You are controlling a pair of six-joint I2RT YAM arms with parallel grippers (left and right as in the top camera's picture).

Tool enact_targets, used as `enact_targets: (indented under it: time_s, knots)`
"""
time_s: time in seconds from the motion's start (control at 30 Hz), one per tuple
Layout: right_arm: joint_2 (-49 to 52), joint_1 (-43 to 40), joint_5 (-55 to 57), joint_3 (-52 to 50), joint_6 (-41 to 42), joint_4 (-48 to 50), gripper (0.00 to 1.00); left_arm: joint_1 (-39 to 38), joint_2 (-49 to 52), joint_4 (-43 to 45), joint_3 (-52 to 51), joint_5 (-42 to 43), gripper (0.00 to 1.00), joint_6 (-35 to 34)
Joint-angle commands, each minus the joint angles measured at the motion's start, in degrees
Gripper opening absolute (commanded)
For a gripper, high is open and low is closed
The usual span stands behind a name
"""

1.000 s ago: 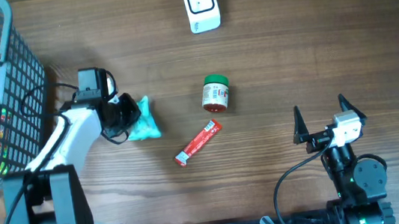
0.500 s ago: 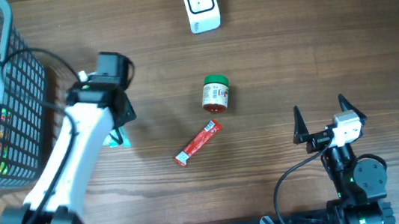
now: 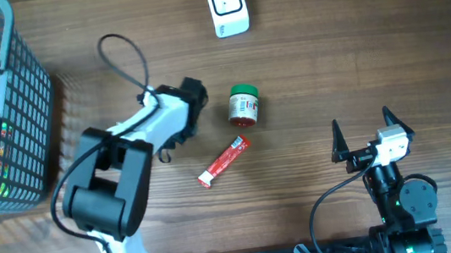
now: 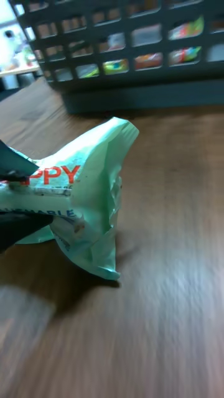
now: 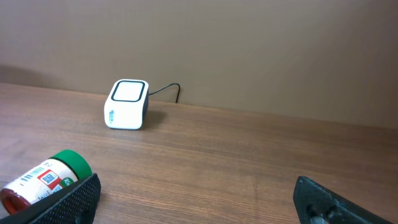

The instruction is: Scan the item barcode

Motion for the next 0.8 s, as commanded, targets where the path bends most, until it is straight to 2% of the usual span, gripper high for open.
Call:
enact_targets:
  time_s: [0.0,0.03,0.13,0.2,0.37,0.4,0.43,0.47,0.53,0.77]
  knots:
    - [-0.24,-0.2,0.7,-0.04,-0.04,0.15,1.0,-4.0,0.48,1.25,1.25,-2.75,0.18,-0.96]
    - [-0.24,-0.2,0.7,-0.04,-0.07,0.15,1.0,-4.92,0.48,1.27,1.84,-2.75,0.22,-0.98]
    - [-0.24,-0.2,0.7,-0.04,-0.07,0.15,1.0,-7.61,0.46,1.44,3.43,-1.25,0.24,-0.96]
    - [-0.24,-0.2,0.7,-0.04,-0.07,0.15,1.0,-8.98,0.46,1.75,4.11,1.07,0.29,-0.96]
    - [-0.24,-0.2,0.7,-0.04,-0.07,0.15,1.0,-10.12,0.46,4.57,4.13,8.66,0.28,-0.92]
    - [-0.24,-0.2,0.7,-0.04,-0.07,0.15,1.0,-10.12,0.46,4.94,4.13,11.15,0.28,-0.92]
    - [-0.24,-0.2,0.7,-0.04,-0.07,0.15,1.0,-9.92,0.46,5.57,4.13,18.08,0.27,-0.52]
    - [-0.24,-0.2,0.7,-0.04,-0.07,0.15,1.0,-9.94,0.46,5.77,4.13,19.58,0.26,-0.52]
    - [-0.24,-0.2,0.7,-0.04,-0.07,0.15,1.0,-9.94,0.46,5.97,4.13,21.94,0.22,-0.52]
    - [-0.24,-0.2,0.7,-0.04,-0.07,0.15,1.0,-9.94,-1.62,5.97,5.79,26.01,0.23,-0.59]
